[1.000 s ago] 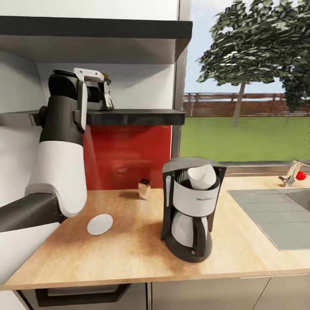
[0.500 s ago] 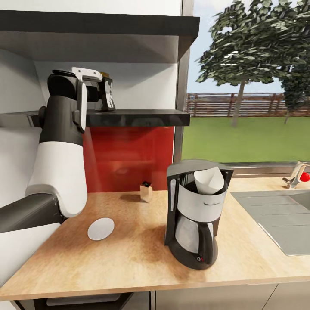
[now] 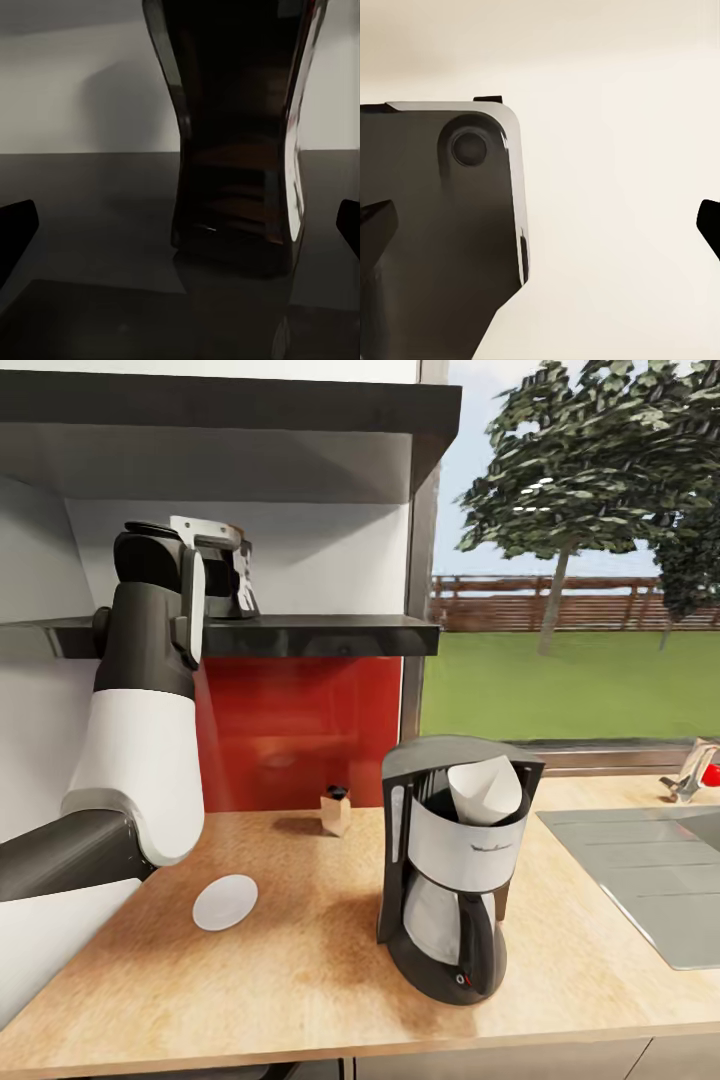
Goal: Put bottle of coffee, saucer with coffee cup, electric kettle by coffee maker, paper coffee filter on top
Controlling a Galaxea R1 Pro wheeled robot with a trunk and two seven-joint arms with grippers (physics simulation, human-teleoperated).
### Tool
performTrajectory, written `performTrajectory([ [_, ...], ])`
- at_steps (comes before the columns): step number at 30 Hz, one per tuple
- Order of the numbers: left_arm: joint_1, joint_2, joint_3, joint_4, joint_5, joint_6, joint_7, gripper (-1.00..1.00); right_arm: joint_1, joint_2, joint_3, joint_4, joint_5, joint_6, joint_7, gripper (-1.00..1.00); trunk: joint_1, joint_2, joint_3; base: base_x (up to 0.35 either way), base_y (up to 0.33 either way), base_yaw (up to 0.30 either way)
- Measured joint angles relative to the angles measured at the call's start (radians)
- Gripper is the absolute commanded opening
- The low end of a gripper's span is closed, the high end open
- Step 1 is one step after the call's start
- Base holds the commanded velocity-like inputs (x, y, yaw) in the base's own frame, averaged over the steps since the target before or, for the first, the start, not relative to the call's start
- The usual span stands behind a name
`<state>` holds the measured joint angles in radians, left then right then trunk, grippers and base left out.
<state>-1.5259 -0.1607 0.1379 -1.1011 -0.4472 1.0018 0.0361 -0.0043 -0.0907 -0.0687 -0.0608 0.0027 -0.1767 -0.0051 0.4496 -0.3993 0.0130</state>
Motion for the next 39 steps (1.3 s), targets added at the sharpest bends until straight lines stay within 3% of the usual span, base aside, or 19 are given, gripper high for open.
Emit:
performTrajectory([
  [39, -0.006, -0.002, -0.002, 0.0, 0.001, 0.0, -0.001, 1.0, 0.0, 0.0, 0.0, 0.002, 0.0, 0.0, 0.0, 1.0, 0.0, 0.0, 0.0, 0.079, -0.001, 0.0],
])
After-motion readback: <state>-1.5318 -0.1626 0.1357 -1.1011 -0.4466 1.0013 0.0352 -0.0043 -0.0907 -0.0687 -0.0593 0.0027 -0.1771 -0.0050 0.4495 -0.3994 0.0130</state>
